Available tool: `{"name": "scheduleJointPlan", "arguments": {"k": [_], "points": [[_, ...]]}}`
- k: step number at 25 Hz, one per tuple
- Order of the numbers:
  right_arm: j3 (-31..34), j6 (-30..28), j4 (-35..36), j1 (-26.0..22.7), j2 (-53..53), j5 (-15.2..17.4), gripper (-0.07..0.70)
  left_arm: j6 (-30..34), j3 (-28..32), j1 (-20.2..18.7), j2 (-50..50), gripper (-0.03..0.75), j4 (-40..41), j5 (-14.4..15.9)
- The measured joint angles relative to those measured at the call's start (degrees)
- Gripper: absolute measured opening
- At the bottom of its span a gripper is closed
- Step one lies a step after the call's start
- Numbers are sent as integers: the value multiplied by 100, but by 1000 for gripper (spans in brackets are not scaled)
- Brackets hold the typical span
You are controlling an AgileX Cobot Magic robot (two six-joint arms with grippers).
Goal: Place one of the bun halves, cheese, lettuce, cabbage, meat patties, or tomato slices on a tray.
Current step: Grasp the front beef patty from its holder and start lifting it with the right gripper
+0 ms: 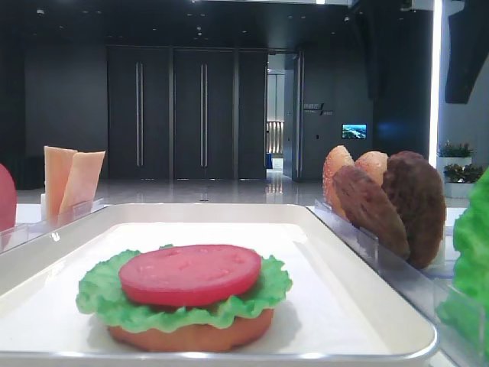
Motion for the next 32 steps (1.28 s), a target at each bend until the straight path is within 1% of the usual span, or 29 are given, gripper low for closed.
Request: {"name": "scheduleJointPlan", "arguments": {"k": [2,3,8,11,14,26,29,32], "points": [[0,96,7,0,10,-9,433,0,0,0,0,535,0,0],[0,184,-14,12,10,-68,433,0,0,0,0,535,0,0],[-23,300,185,191,10,-563,433,0,0,0,0,535,0,0],[-30,316,219,271,14,-717,433,0,0,0,0,535,0,0],[-30,328,168,271,36,-769,433,0,0,0,0,535,0,0],[-40,285,29,311,711,-728,433,0,0,0,0,535,0,0],[-40,281,8,311,735,-788,433,0,0,0,0,535,0,0],[-40,279,8,311,739,-922,433,0,0,0,0,535,0,0]]}}
